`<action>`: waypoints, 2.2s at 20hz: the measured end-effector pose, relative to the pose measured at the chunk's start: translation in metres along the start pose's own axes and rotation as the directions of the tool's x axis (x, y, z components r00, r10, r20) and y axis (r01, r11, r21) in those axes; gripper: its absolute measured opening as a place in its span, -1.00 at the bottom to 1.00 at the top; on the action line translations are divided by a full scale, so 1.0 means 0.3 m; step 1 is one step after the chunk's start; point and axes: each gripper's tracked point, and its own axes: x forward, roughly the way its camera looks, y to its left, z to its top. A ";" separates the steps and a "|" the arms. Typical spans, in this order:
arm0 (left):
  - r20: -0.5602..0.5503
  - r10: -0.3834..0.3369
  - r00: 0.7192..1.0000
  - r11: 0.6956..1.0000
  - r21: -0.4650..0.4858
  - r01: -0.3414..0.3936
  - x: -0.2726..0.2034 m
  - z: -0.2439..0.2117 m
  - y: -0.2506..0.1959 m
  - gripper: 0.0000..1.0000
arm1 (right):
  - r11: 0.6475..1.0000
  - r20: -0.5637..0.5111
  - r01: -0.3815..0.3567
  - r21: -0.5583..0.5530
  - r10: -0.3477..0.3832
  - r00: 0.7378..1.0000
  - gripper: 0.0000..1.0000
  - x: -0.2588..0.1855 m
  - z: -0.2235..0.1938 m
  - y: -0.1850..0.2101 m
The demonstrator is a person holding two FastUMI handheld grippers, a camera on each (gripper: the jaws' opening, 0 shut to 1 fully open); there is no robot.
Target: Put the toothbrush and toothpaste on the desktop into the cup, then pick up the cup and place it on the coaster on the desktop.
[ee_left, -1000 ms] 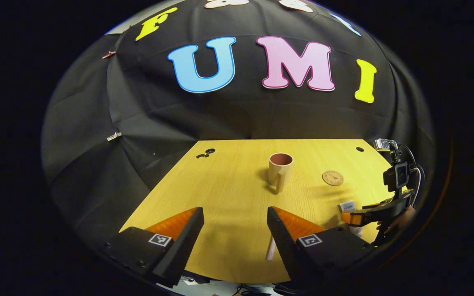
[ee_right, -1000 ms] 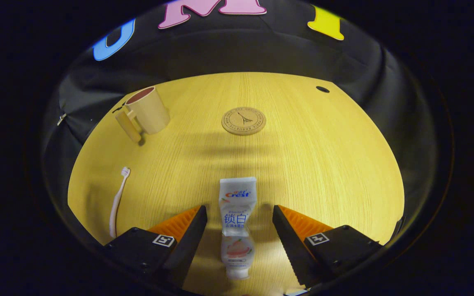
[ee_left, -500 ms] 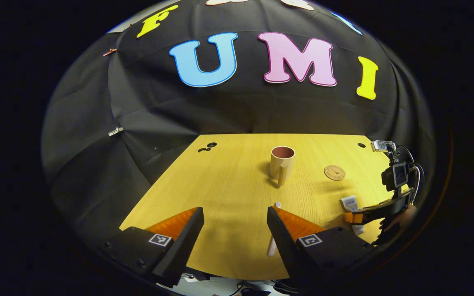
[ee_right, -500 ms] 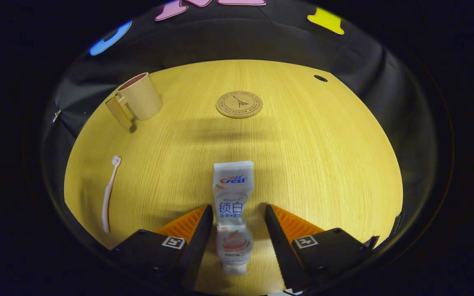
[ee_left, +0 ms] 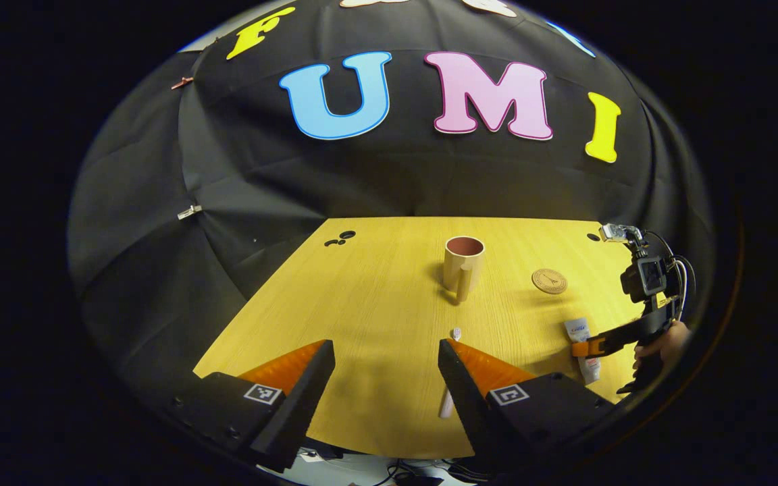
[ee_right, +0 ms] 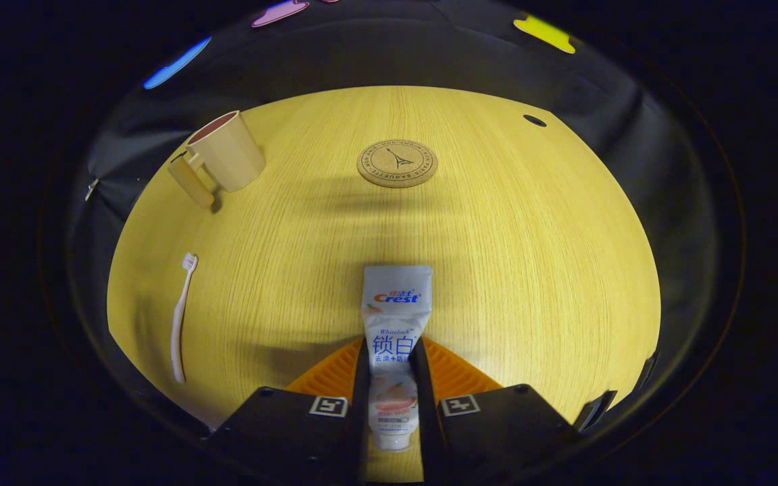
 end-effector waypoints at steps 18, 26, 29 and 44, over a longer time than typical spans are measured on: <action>-0.238 -0.155 0.959 0.987 -0.007 0.158 0.283 -0.214 -0.246 0.94 | 0.992 0.099 -0.117 0.035 0.113 0.989 -0.46 -0.191 0.145 -0.131; -0.348 -0.174 0.921 0.981 0.021 0.193 0.383 -0.333 -0.317 0.67 | 0.989 0.126 -0.144 0.041 0.138 0.982 -0.46 -0.219 0.139 -0.155; -0.387 -0.176 0.905 0.981 0.011 0.195 0.397 -0.373 -0.315 0.66 | 0.988 0.116 -0.149 0.042 0.143 0.983 -0.46 -0.210 0.124 -0.154; -0.420 -0.249 0.873 0.946 0.087 0.312 0.395 -0.414 -0.389 -0.55 | 0.988 0.148 -0.151 0.009 0.148 0.978 -0.46 -0.206 0.150 -0.142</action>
